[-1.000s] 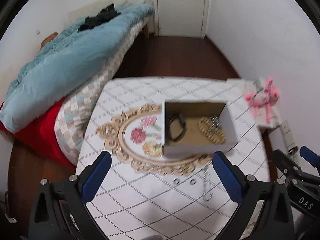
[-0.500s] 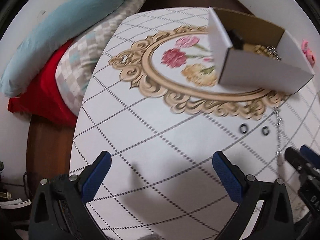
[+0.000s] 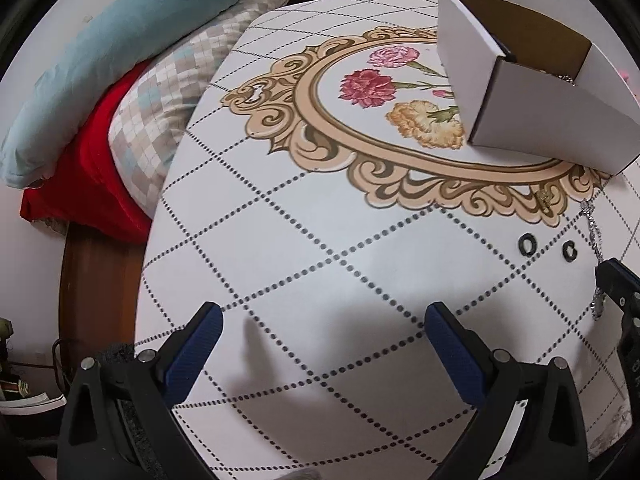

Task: Organize jewelry
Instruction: 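Grasp the thin silver chain with the right tool while the left tool grasps a black ring, then carry chain and black ring into the white box while both tools open to release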

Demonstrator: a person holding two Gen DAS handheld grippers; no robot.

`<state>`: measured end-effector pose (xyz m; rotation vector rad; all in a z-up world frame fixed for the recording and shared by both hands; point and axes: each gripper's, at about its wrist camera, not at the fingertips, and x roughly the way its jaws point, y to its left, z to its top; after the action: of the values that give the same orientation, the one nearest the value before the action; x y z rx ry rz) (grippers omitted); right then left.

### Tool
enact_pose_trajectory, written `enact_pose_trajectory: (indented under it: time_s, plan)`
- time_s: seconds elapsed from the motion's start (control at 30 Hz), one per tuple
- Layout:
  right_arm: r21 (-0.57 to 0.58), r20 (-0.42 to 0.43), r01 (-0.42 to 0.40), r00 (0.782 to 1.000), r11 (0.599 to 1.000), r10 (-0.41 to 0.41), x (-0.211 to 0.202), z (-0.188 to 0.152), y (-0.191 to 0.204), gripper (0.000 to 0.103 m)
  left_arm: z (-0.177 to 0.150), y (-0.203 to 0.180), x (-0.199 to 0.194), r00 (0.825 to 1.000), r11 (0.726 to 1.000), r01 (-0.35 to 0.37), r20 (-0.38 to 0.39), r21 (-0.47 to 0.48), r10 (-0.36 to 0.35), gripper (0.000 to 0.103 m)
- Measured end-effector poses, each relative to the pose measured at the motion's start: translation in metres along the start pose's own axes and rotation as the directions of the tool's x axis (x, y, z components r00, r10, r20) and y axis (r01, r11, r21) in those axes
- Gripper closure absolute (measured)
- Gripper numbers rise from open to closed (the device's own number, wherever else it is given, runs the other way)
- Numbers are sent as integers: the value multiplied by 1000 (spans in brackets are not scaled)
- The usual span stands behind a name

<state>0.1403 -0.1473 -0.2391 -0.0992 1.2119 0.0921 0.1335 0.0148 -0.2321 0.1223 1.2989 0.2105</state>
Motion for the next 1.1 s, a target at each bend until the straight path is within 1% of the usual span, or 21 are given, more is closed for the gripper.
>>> enact_pose_trajectory:
  time_s: [0.03,0.1,0.23,0.3,0.37,0.43,0.5,0.57,0.6,0.63,0.67,0.7,0.77,0.83,0.97,1.1]
  plan:
    - [18,-2,-21,1000,1000,21,-2,1,-6,100,1,-1,-1,1000,1000,6,0,-1,-6,0]
    - [31,15,-9,1000,999,9,-6,-1,-15,101,3,-5,-3,1000,1000,26,5,-1,-26,0]
    - [130,63,-40,997,991,32,-26,1,-47,101,8,-19,-12,996,997,80,35,17,-80,0]
    - [155,80,-48,996,987,36,-34,3,-61,101,11,-27,-15,993,993,111,43,28,-113,0]
    - [177,92,-55,995,983,39,-40,4,-72,101,15,-38,-17,985,986,159,56,41,-161,0]
    - [190,96,-51,995,980,33,-43,4,-81,101,20,-47,-17,980,980,188,61,61,-191,1]
    - [196,91,-46,995,980,28,-41,5,-84,101,22,-56,-17,976,976,200,70,84,-206,6]
    - [208,90,-47,996,977,29,-37,1,-87,101,24,-65,-16,976,975,195,75,110,-203,20]
    - [216,83,-48,996,975,31,-35,0,-90,101,26,-68,-16,976,974,193,77,122,-203,24]
    - [221,81,-47,996,974,30,-33,0,-89,101,26,-71,-16,975,972,196,78,130,-207,35]
    - [225,78,-48,996,973,31,-31,0,-90,101,25,-74,-17,975,971,193,79,137,-205,51]
    - [229,77,-48,997,972,31,-29,0,-89,101,25,-75,-17,976,971,193,78,143,-205,57]
    - [235,76,-50,997,971,33,-27,-1,-91,101,24,-78,-19,969,964,215,87,156,-231,80]
    - [241,73,-52,997,969,35,-26,-1,-92,101,23,-81,-21,968,961,221,87,166,-237,93]
    - [243,82,-56,996,968,37,-28,-1,-93,101,22,-84,-21,969,961,208,99,182,-228,93]
    - [240,102,-69,994,968,45,-35,2,-93,101,18,-85,-28,965,958,214,111,192,-237,93]
